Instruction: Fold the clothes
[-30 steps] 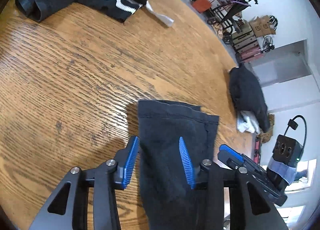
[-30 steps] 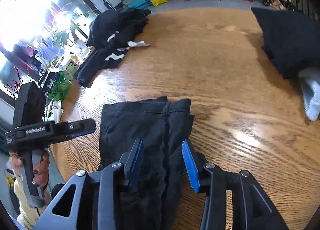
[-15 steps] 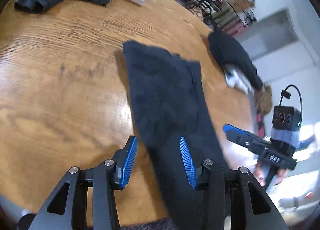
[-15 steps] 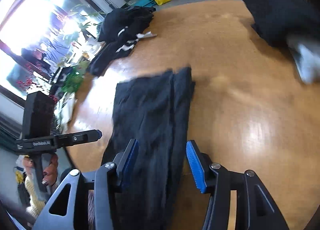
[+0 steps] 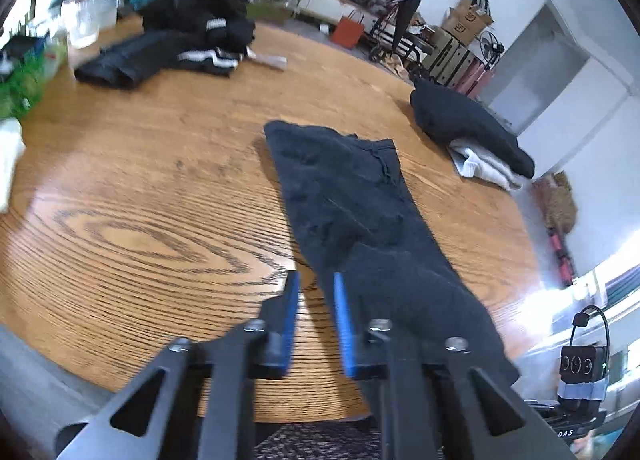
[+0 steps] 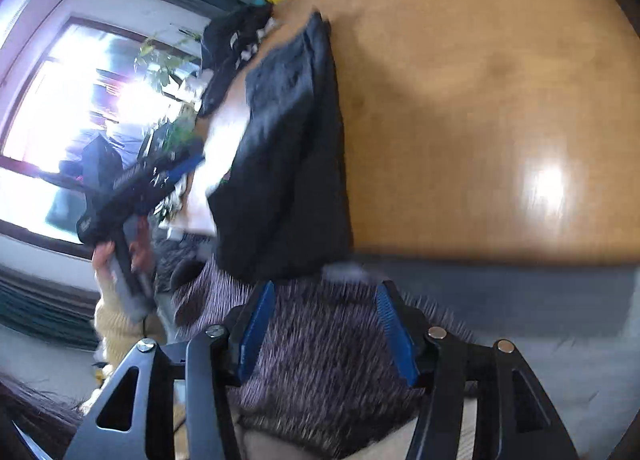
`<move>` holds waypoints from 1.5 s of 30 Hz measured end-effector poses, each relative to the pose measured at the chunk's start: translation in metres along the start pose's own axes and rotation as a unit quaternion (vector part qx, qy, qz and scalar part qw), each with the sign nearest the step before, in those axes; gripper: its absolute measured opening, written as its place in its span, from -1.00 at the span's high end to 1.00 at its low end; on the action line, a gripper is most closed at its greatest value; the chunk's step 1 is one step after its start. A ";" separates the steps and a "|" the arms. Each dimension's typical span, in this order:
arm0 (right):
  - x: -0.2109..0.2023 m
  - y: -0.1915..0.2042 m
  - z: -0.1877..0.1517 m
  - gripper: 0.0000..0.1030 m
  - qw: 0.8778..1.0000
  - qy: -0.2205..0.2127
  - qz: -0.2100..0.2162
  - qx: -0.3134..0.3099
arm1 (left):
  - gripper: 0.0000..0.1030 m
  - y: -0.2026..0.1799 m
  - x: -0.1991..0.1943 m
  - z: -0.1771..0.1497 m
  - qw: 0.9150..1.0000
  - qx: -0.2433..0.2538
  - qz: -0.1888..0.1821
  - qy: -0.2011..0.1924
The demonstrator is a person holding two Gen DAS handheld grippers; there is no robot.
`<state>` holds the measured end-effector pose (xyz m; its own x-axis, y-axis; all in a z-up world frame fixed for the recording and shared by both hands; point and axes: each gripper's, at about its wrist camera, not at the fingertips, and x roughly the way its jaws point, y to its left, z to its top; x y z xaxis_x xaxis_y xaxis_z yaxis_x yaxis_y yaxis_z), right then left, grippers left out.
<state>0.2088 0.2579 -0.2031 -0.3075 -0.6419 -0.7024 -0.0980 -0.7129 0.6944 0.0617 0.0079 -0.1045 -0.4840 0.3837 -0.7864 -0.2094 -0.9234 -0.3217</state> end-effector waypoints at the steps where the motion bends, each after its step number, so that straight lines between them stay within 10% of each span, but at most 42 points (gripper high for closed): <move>1: 0.008 -0.004 -0.003 0.24 1.000 0.012 0.011 0.014 | 0.82 -0.002 0.000 -0.002 1.000 0.009 0.007 0.000; 10: 0.069 0.001 0.019 0.40 0.997 0.065 -0.046 0.006 | 0.88 -0.011 0.007 0.006 0.999 0.043 -0.007 -0.031; 32: 0.097 0.035 0.049 0.38 0.997 0.050 -0.025 -0.052 | 0.91 -0.035 0.095 0.026 0.986 0.124 -0.090 0.060; 45: 0.039 0.099 0.088 0.38 0.985 -0.052 0.016 -0.164 | 0.91 0.000 0.109 0.035 0.976 -0.001 -0.189 0.110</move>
<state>0.1043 0.1875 -0.1480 -0.4028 -0.6447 -0.6497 0.2195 -0.7572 0.6152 -0.0205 0.0495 -0.1716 -0.1786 0.6862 -0.7051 -0.3355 -0.7162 -0.6120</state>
